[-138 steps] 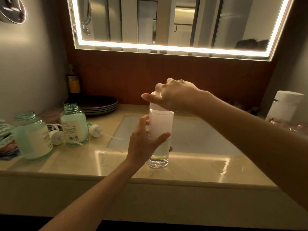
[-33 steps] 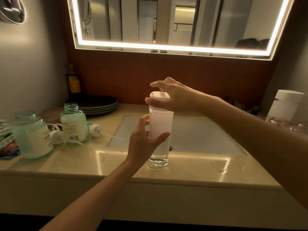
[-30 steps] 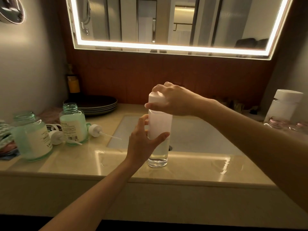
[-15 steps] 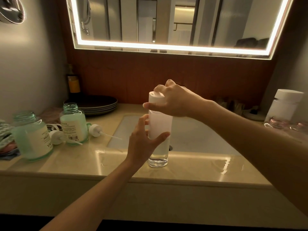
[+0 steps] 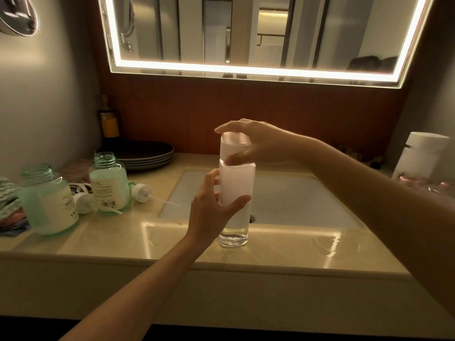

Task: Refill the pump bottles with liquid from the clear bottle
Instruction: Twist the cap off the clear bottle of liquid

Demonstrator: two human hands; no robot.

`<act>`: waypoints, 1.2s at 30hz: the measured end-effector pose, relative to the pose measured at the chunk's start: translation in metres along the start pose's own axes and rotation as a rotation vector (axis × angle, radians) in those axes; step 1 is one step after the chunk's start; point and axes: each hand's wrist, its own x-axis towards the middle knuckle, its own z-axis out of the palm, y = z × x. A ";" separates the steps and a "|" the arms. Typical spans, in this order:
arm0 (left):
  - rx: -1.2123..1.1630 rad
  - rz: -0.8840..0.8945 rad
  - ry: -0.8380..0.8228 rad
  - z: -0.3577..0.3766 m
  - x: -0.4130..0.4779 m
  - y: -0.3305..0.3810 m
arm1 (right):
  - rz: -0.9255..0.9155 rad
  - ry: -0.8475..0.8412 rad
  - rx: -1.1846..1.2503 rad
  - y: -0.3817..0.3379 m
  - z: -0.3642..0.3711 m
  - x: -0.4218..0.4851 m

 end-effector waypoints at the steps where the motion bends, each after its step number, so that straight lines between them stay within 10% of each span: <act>1: 0.000 0.004 -0.002 0.000 0.000 0.000 | 0.002 -0.038 0.074 0.001 -0.002 -0.001; 17: -0.014 -0.006 -0.009 -0.045 0.004 -0.018 | 0.057 0.279 0.342 0.017 0.011 -0.003; 26: -0.061 -0.038 -0.013 -0.097 0.003 -0.034 | 0.160 -0.167 0.282 0.019 0.105 -0.013; 36: -0.163 -0.120 -0.112 -0.107 -0.001 -0.045 | 0.126 -0.268 0.161 0.009 0.152 -0.015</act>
